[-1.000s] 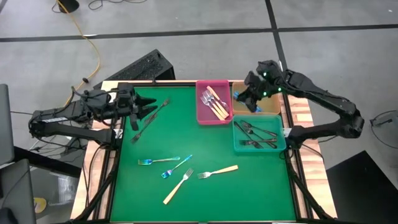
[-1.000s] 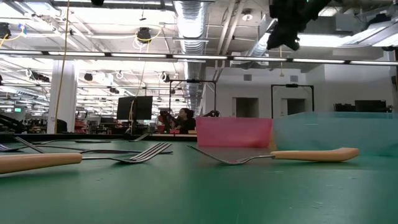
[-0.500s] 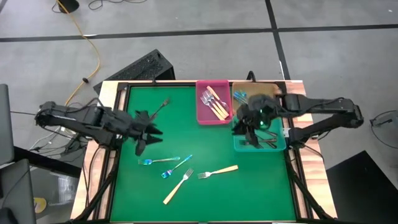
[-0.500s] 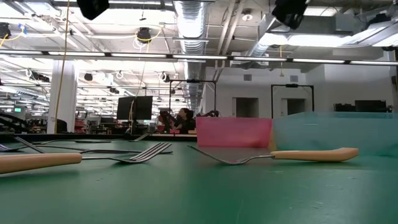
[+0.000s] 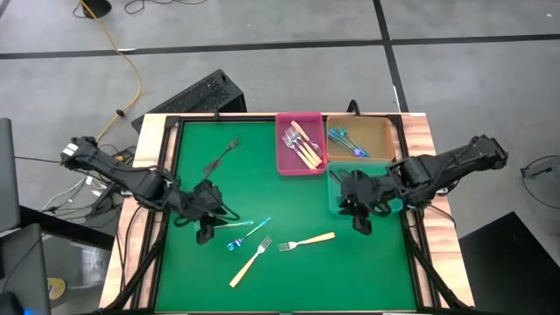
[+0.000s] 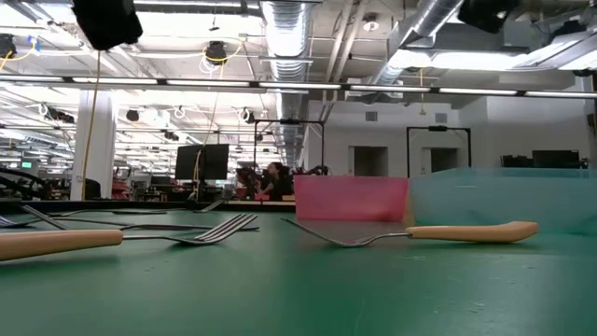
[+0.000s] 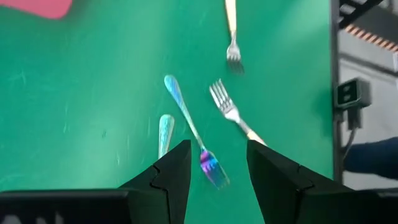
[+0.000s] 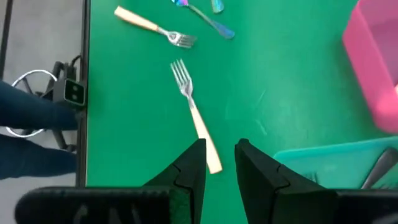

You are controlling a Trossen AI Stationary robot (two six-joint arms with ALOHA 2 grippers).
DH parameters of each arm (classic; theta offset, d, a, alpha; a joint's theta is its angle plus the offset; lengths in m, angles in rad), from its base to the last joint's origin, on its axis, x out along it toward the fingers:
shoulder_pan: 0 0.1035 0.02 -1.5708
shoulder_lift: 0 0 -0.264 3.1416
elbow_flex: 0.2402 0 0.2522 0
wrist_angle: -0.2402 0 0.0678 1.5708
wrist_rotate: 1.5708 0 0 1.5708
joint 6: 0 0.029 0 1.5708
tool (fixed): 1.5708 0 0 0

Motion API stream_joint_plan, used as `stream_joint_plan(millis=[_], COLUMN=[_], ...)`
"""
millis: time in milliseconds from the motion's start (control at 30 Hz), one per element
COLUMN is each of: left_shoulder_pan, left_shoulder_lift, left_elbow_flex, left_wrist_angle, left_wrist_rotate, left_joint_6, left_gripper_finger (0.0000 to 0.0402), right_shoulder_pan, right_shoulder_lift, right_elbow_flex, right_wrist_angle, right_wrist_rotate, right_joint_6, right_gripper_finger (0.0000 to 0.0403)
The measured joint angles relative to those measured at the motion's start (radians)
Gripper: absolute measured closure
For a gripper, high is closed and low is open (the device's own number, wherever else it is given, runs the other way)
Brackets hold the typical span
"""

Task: Sort silverware by color (type)
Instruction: Put the black fork into the blue bin

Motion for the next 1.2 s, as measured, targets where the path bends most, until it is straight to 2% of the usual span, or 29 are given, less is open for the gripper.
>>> stream_joint_plan(millis=[200, 400, 467, 533, 600, 767, 900, 1067, 1200], left_shoulder_pan=[-0.041, -0.045, -0.045, -0.027, 0.021, 0.176, 0.340, 0.538, 0.604], left_shoulder_lift=[0.053, 0.058, 0.058, 0.058, 0.051, 0.039, 0.055, 0.078, 0.085], left_elbow_flex=[0.000, 0.000, 0.000, 0.000, 0.000, 0.000, 0.000, -0.006, -0.041], left_wrist_angle=[0.000, -0.004, -0.021, -0.041, -0.052, -0.111, -0.193, -0.264, -0.304], left_wrist_rotate=[0.004, -0.017, -0.048, -0.125, -0.146, -0.136, -0.116, -0.037, -0.023], left_joint_6=[-0.015, -0.014, -0.033, -0.151, -0.262, -0.260, -0.160, -0.062, -0.004], left_gripper_finger=[0.0262, 0.0262, 0.0262, 0.0262, 0.0262, 0.0262, 0.0262, 0.0262, 0.0254], right_shoulder_pan=[0.080, 0.105, 0.103, 0.103, 0.097, 0.087, 0.073, 0.062, 0.064], right_shoulder_lift=[0.000, 0.000, 0.000, 0.000, 0.000, 0.000, 0.000, 0.000, 0.000], right_elbow_flex=[-0.052, -0.101, -0.113, -0.114, -0.114, -0.114, -0.114, -0.114, -0.114], right_wrist_angle=[0.004, 0.022, 0.027, 0.031, 0.061, 0.106, 0.106, 0.106, 0.106], right_wrist_rotate=[0.003, 0.041, 0.051, 0.062, 0.070, 0.116, 0.134, 0.134, 0.134], right_joint_6=[0.089, 0.127, 0.128, 0.133, 0.131, 0.116, 0.116, 0.122, 0.141], right_gripper_finger=[0.0294, 0.0294, 0.0294, 0.0294, 0.0294, 0.0294, 0.0294, 0.0294, 0.0294])
